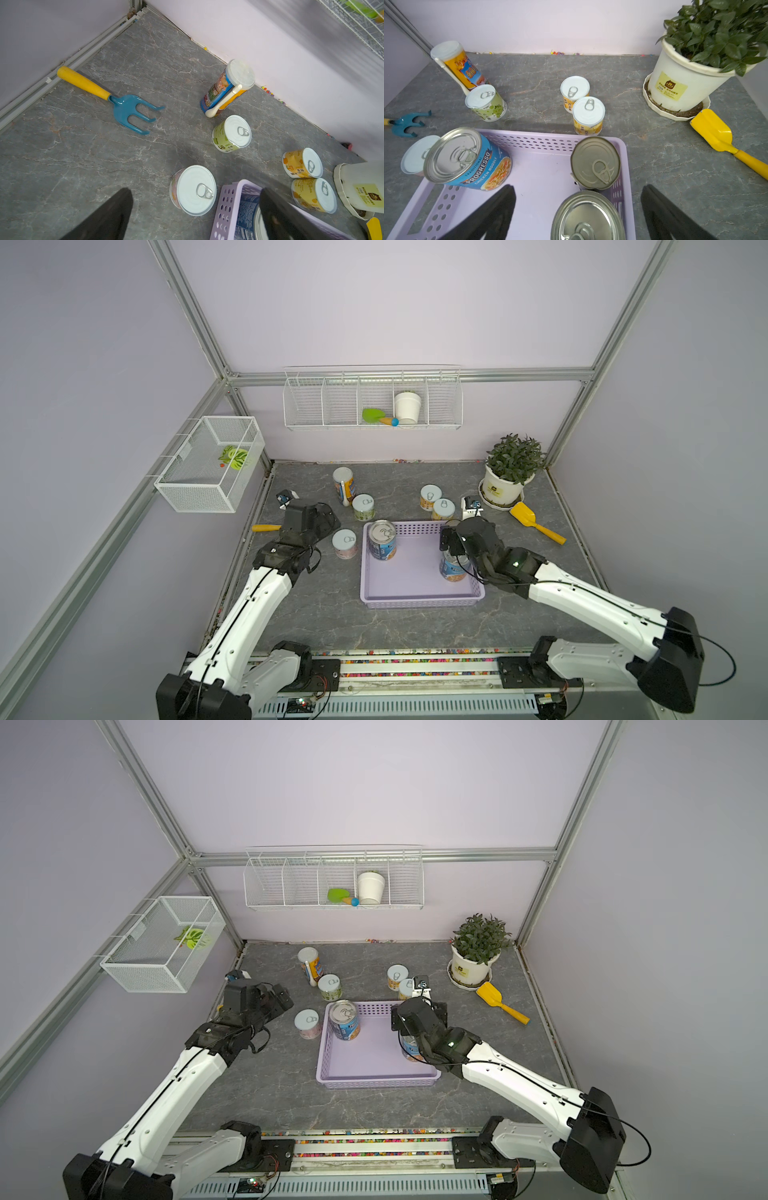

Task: Put the canned food in the basket
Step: Pick up the canned food from the center of the board.

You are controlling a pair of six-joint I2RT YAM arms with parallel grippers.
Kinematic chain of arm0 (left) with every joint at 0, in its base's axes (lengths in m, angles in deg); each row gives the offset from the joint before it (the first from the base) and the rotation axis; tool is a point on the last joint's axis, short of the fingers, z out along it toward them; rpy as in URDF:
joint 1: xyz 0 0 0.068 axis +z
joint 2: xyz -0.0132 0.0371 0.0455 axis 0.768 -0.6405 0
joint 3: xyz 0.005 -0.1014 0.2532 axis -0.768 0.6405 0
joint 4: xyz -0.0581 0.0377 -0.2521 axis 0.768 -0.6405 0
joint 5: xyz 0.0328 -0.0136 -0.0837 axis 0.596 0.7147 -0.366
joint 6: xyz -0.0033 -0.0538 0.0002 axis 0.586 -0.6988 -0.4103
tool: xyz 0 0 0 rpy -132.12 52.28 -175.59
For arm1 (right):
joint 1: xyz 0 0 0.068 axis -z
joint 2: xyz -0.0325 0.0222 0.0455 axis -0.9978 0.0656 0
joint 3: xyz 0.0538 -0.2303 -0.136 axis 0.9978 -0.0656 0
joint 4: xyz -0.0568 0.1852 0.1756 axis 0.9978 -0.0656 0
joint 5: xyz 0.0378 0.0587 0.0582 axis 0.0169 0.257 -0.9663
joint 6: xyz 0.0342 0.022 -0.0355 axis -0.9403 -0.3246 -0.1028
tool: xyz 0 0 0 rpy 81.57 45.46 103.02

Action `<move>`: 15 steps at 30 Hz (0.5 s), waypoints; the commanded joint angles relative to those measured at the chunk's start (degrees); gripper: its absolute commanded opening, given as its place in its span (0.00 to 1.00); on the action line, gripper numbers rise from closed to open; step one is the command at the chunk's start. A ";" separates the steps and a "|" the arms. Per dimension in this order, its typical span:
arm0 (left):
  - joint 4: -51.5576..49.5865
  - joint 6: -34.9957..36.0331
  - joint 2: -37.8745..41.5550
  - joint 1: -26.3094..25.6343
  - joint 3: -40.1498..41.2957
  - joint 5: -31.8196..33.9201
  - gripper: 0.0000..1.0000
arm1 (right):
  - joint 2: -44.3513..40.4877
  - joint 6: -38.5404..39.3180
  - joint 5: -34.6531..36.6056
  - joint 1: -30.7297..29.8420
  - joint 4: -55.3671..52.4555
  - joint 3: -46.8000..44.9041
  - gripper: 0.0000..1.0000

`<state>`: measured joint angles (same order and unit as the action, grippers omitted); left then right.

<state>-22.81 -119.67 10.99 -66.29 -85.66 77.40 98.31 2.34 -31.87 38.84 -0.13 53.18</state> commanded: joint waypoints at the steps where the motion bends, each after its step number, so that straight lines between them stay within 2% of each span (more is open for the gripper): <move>1: -0.16 0.69 -4.33 0.34 -4.73 -1.56 1.00 | -4.48 3.24 0.92 1.56 4.07 -3.57 0.99; 8: -1.41 2.54 -19.49 0.35 -18.45 -2.72 0.99 | -12.38 4.68 -1.51 5.35 3.26 -9.64 0.99; 11: -3.50 3.37 -27.44 0.32 -25.64 -3.92 1.00 | -13.19 5.11 -3.10 5.74 4.32 -10.87 0.98; 15: -10.53 4.40 -39.02 0.31 -38.05 -2.32 1.00 | -12.28 5.41 -2.93 5.92 4.16 -10.87 0.98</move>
<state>-26.88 -117.16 -22.58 -66.29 -117.68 74.52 85.74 6.55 -34.21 44.37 2.47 43.08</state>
